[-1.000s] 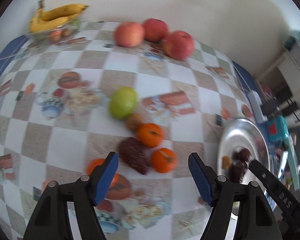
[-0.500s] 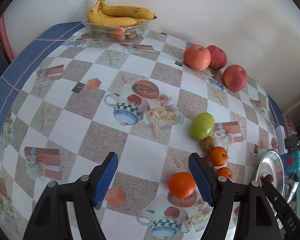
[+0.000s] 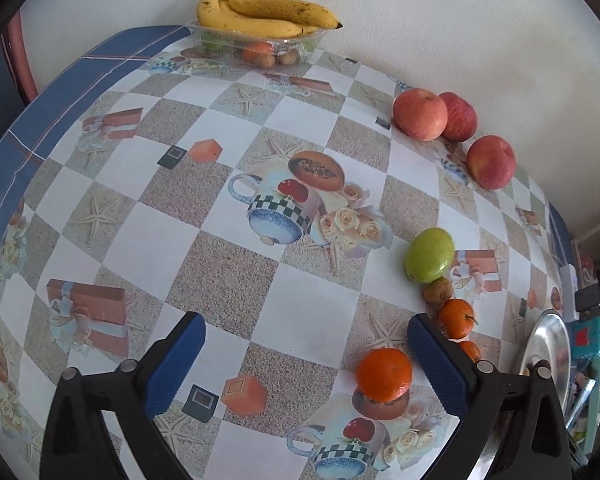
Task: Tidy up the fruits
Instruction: 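Move both grippers back toward the oranges on the table, then grasp an orange with the left gripper while the right gripper grasps another orange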
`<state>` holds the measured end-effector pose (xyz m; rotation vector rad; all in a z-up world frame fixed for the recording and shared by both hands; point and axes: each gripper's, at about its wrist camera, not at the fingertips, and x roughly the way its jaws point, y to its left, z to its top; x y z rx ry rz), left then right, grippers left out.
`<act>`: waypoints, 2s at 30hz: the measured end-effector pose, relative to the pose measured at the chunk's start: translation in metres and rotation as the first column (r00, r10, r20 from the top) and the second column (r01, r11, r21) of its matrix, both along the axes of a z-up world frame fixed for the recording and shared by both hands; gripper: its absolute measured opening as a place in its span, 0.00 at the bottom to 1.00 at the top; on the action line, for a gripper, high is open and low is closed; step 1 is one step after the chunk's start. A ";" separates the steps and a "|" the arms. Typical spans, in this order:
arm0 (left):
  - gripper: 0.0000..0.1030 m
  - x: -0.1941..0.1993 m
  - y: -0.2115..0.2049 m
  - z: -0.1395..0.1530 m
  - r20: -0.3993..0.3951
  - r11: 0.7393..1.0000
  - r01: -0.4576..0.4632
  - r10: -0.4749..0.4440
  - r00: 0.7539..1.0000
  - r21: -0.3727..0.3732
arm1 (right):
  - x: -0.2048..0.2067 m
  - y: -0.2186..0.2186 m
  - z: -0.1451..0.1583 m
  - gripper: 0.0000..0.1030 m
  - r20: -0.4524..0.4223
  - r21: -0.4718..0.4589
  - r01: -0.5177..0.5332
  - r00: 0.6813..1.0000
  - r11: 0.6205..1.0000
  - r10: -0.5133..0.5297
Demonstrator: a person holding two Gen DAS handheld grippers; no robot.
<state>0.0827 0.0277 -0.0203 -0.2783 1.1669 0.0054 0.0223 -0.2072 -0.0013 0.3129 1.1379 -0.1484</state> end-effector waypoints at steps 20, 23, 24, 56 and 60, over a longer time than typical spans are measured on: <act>1.00 0.002 -0.001 -0.025 -0.074 0.998 -0.033 0.037 0.997 0.059 | 0.006 0.003 -0.025 0.76 -0.064 -0.013 -0.026 0.998 1.000 0.025; 1.00 0.001 -0.003 -0.023 -0.053 0.998 -0.027 0.030 0.998 0.058 | 0.006 0.001 -0.025 0.77 -0.055 0.002 -0.019 0.998 1.000 0.019; 1.00 0.002 -0.003 -0.023 -0.051 0.998 -0.027 0.030 0.998 0.059 | 0.006 -0.001 -0.025 0.77 -0.050 0.010 -0.014 0.999 1.000 0.015; 0.58 0.000 -0.043 -0.038 -0.159 0.969 0.063 -0.103 0.982 -0.237 | 0.026 0.011 -0.049 0.43 0.023 0.158 -0.092 0.996 0.983 0.089; 0.41 -0.001 -0.048 -0.038 -0.162 0.969 0.079 -0.119 0.980 -0.236 | 0.026 0.011 -0.050 0.36 0.021 0.172 -0.090 0.996 0.981 0.088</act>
